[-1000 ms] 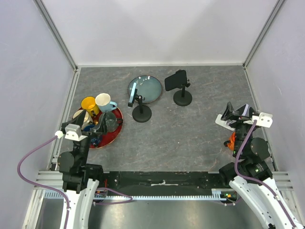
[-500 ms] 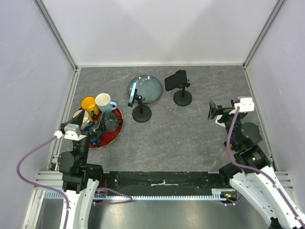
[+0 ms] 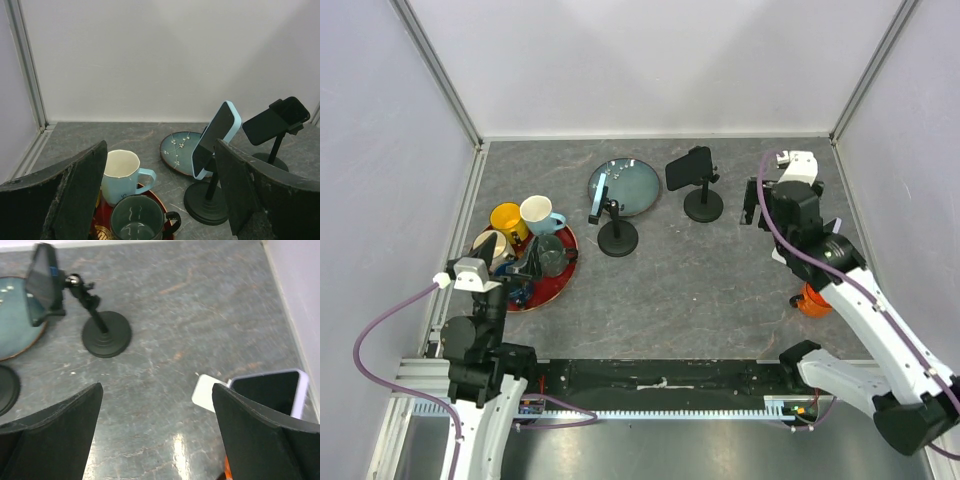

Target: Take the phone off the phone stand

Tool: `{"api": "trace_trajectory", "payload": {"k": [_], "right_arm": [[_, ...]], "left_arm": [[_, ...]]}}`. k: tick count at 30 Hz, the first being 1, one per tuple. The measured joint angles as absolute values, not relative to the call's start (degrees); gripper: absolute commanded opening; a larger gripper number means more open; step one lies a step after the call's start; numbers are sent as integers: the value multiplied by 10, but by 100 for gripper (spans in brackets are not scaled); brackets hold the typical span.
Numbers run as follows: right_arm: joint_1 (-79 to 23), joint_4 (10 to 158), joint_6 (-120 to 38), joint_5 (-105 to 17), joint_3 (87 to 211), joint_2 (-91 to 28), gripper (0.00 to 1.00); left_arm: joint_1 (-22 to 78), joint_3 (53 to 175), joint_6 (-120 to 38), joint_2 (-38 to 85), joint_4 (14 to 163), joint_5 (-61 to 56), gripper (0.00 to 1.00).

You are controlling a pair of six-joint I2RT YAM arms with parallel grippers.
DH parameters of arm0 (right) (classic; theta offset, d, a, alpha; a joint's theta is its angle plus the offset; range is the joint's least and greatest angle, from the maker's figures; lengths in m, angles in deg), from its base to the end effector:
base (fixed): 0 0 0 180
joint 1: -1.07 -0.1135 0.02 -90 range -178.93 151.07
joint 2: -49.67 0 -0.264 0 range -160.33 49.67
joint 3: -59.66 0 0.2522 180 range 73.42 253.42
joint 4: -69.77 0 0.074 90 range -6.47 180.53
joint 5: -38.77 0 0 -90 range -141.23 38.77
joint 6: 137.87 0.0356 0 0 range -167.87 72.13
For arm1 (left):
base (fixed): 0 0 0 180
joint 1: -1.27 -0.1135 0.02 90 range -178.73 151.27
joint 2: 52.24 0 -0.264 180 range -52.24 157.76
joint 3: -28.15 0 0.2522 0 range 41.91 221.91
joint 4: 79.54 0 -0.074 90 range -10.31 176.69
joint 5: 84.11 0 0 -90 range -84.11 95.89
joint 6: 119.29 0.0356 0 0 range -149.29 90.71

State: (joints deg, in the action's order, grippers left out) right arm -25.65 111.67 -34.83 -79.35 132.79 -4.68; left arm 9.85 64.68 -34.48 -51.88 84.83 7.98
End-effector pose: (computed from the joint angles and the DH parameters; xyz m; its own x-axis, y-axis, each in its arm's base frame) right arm 0.1878 0.0758 0.3678 -0.3438 0.0497 -0.9377 0.0700 0.9972 0.0272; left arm 0.0617 -0.0080 0.3024 0.3351 -0.1420 -0.9314 0.1462 0.9844 -0.0975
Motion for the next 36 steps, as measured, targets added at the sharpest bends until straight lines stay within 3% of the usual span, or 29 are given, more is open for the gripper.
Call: {"api": "trace_trajectory", "payload": {"k": [3,12,17,22,31,36], "right_arm": [[-239,1185,-310,-833,1375,-91,98],[-51,1294,-250,-864,1415,-124,95],[26,1309,-224,-825,1415,-159,83],[74,1308,-211,-760,1413,-200,81],[115,1289,-202,-670,1377,-224,67],[114,1280,-202,-663,1357,-223,54]], "left_arm": [[107,652,-345,-519,840,86,93],[125,660,-345,-519,823,93,93],[152,664,-345,-519,818,99,93],[173,668,-345,-519,808,103,93],[183,671,-344,-519,794,105,93],[186,671,-343,-519,794,106,92]]}}
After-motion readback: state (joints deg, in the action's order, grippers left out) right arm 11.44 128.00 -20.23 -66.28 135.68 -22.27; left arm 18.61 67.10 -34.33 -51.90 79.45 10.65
